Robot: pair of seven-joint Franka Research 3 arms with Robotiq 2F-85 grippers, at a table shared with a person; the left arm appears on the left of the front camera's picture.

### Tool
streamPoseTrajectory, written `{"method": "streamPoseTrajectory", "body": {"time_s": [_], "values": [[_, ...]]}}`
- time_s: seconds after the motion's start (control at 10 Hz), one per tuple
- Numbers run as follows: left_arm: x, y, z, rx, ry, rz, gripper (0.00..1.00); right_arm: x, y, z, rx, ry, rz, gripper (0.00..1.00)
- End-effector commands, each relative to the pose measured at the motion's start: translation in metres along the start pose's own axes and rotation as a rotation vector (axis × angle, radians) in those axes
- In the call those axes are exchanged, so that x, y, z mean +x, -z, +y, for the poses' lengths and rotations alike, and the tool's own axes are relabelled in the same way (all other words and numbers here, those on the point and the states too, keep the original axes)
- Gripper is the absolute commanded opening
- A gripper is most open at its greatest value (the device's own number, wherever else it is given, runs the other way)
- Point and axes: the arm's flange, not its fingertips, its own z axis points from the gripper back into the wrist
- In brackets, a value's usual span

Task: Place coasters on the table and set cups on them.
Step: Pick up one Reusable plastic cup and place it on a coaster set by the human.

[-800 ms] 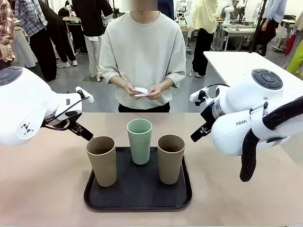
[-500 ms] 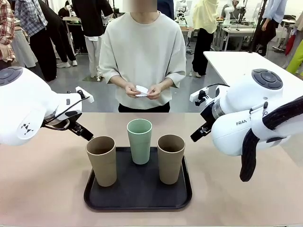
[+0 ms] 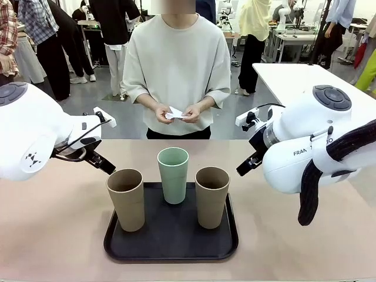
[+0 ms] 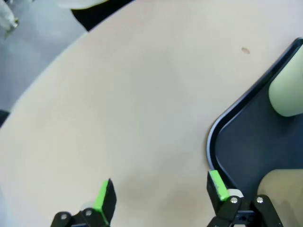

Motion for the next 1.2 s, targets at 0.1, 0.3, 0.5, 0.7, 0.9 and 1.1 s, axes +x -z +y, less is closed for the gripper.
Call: {"method": "streamPoseTrajectory", "body": {"time_s": [0.1, 0.3, 0.5, 0.7, 0.9, 1.1], "values": [[0.0, 0.0, 0.0, 0.0, 0.0, 0.0, 1.0, 0.0, 0.0, 0.0, 0.0, 0.0, 0.0, 1.0], [0.0, 0.0, 0.0, 0.0, 0.0, 0.0, 1.0, 0.0, 0.0, 0.0, 0.0, 0.0, 0.0, 1.0], [0.0, 0.0, 0.0, 0.0, 0.0, 0.0, 1.0, 0.0, 0.0, 0.0, 0.0, 0.0, 0.0, 1.0], [-0.005, -0.062, 0.003, 0.016, 0.023, 0.002, 1.0, -0.002, -0.051, 0.006, -0.028, -0.036, 0.07, 1.0], [-0.027, -0.119, -0.001, -0.014, 0.054, 0.051, 1.0, -0.021, -0.103, 0.007, -0.053, -0.05, 0.167, 1.0], [-0.061, -0.159, -0.013, -0.071, 0.051, 0.139, 1.0, -0.057, -0.132, 0.013, -0.035, -0.012, 0.258, 1.0]]}}
